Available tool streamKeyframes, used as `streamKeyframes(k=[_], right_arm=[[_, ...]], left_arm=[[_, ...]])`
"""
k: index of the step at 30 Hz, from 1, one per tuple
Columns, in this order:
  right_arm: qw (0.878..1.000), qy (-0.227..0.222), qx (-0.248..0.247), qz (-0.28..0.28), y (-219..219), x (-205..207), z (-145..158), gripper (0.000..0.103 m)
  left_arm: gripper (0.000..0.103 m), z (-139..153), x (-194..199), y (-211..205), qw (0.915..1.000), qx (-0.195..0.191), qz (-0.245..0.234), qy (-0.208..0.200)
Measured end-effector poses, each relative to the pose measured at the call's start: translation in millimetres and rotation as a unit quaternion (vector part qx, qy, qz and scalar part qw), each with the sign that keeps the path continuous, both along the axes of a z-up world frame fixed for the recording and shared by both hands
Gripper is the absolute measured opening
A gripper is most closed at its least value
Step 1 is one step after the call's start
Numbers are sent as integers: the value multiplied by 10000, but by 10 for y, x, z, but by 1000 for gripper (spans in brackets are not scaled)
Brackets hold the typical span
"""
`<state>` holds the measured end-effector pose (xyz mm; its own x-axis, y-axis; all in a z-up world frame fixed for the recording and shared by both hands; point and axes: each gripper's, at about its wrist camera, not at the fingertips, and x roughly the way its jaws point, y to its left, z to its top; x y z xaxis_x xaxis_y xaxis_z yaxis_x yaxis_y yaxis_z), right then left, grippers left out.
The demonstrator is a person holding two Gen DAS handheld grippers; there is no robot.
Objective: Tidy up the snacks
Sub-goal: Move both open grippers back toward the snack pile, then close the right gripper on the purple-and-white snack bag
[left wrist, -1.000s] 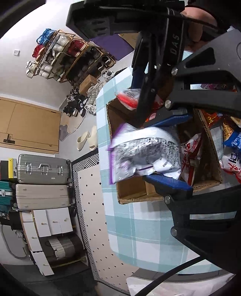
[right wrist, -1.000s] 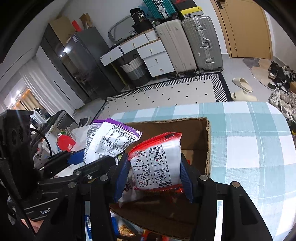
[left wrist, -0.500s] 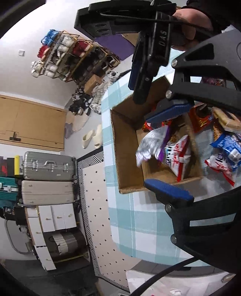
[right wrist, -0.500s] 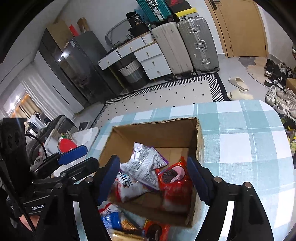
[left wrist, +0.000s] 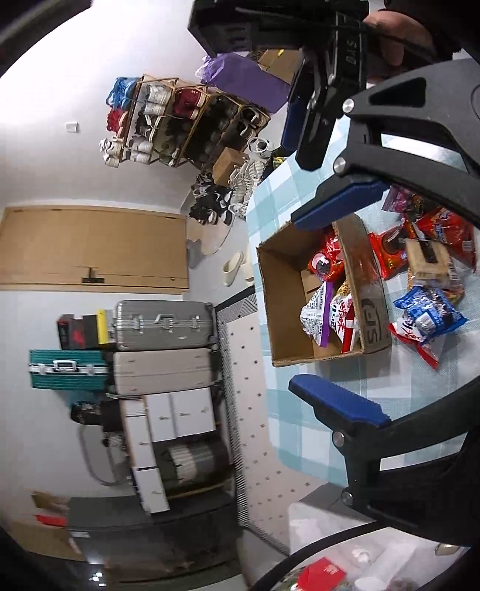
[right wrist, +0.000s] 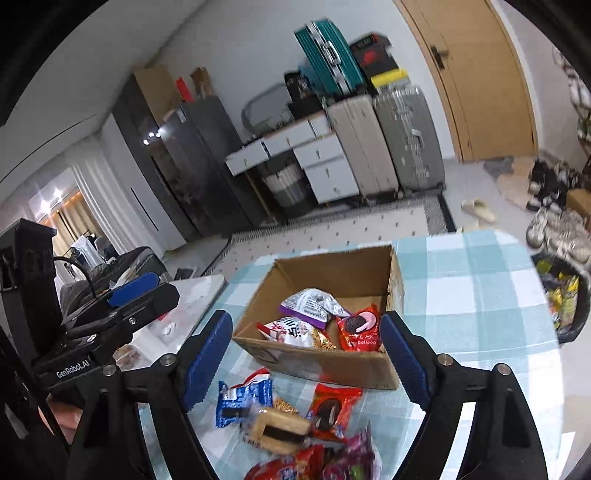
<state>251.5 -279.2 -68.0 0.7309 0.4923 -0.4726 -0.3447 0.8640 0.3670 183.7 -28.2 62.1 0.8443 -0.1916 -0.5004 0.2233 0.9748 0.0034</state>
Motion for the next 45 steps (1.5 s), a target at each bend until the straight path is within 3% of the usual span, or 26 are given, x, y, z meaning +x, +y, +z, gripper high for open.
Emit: streamKeyframes(k=[5, 12, 16, 18, 24, 28, 33, 45], right_arm=[[9990, -433, 81, -7, -27, -467, 100, 85], [9963, -810, 285, -74, -70, -972, 53, 94], [9955, -859, 356, -185, -120, -1169, -61, 100], [9959, -785, 360, -276, -159, -1201, -148, 101], [9974, -532, 172, -449, -226, -1247, -457, 101], [9981, -322, 144, -499, -270, -1241, -707, 101], [9985, -43, 136, -537, -278, -1208, -999, 101], [9967, 638, 97, -501, -245, -903, -1466, 101]], left_arm=[[85, 128, -422, -65, 9998, 67, -15, -188], [87, 94, -845, -113, 9992, 242, -59, -319], [95, -24, -1025, -17, 9999, -114, -39, -47], [102, -82, -1131, 36, 9994, -331, -31, -24], [102, -384, -1316, 157, 9991, -397, 122, 5], [102, -719, -1299, 279, 9968, -688, 233, 336], [102, -1188, -1103, 413, 9939, -740, 373, 721], [102, -1744, -925, 494, 9919, -837, 418, 859]])
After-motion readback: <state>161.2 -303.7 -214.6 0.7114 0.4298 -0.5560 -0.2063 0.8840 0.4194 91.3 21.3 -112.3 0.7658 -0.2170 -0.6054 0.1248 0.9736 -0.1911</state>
